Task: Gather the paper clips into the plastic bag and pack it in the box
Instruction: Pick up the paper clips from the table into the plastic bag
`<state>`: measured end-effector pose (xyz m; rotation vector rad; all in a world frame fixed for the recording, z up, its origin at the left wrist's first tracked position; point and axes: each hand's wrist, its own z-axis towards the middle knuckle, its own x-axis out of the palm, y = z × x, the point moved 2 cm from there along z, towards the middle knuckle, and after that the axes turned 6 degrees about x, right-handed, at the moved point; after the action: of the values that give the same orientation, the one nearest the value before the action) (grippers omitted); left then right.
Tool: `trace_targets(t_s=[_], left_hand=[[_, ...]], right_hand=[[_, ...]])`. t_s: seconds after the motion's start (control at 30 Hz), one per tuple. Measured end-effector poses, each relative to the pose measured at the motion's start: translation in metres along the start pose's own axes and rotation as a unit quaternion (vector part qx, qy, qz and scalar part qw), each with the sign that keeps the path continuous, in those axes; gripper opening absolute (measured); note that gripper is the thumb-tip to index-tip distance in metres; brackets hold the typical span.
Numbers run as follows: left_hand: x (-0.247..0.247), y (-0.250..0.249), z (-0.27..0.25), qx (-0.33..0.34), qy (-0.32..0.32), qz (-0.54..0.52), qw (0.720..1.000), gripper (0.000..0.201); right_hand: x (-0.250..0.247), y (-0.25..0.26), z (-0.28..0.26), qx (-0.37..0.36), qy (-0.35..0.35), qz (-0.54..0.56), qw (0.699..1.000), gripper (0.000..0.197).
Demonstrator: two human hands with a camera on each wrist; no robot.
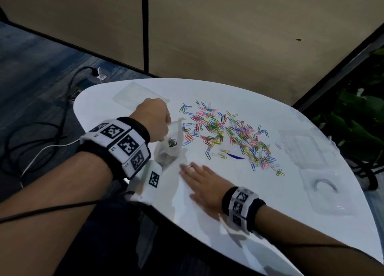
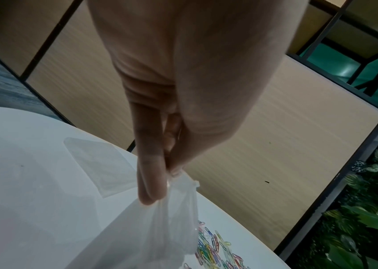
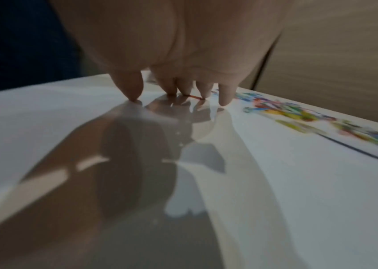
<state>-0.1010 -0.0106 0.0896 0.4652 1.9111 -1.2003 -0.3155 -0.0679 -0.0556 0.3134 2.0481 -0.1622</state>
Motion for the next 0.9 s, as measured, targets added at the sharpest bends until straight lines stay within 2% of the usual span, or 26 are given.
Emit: trace_targets(t_s=[0.07,0.2,0.3,0.37,0.43,0.53,0.57,0.67,0.7,0.77,0.83,0.9], left_hand=[[0.002,-0.002,0.001,0.001,0.0,0.0,1.0,0.024],[0.003,-0.004,0.003,-0.002,0.0,-0.002,1.0,0.024],[0.004,-0.005,0.002,0.002,0.007,0.003,1.0,0.025],[0.004,-0.006,0.002,0.007,0.008,0.009,1.0,0.025],[0.004,-0.007,0.002,0.009,0.009,0.011,1.0,0.025],[0.005,-0.009,0.002,0.009,0.011,0.012,1.0,0.025],[0.005,-0.01,0.001,0.009,0.011,0.011,1.0,0.025],[0.005,-0.011,-0.001,0.009,0.013,0.01,1.0,0.027],[0.005,-0.011,-0.001,0.009,0.012,0.01,1.0,0.027],[0.005,-0.011,-0.001,0.007,0.015,0.009,1.0,0.026],[0.004,-0.011,-0.001,0.007,0.018,0.008,1.0,0.026],[0.004,-0.011,-0.001,0.007,0.017,0.006,1.0,0.026]], right_hand=[[-0.005,-0.025,0.01,0.064,-0.021,0.007,0.998,0.064],[-0.01,-0.064,0.036,0.146,-0.068,-0.011,0.987,0.06],[-0.018,-0.082,0.054,0.216,-0.047,0.031,0.975,0.067],[-0.016,-0.093,0.064,0.223,-0.035,0.044,0.973,0.073],[-0.014,-0.101,0.071,0.199,-0.069,0.022,0.977,0.074],[-0.023,-0.102,0.07,0.178,-0.158,0.047,0.97,0.032],[-0.027,-0.102,0.066,0.187,-0.17,0.052,0.966,0.025],[-0.033,-0.106,0.054,0.249,-0.171,0.085,0.95,0.023],[-0.036,-0.109,0.049,0.277,-0.177,0.132,0.935,0.022],[-0.044,-0.116,0.039,0.336,-0.206,0.269,0.879,0.017],[-0.058,-0.12,0.031,0.365,-0.229,0.406,0.806,0.011],[-0.076,-0.115,0.027,0.336,-0.235,0.55,0.727,0.013]])
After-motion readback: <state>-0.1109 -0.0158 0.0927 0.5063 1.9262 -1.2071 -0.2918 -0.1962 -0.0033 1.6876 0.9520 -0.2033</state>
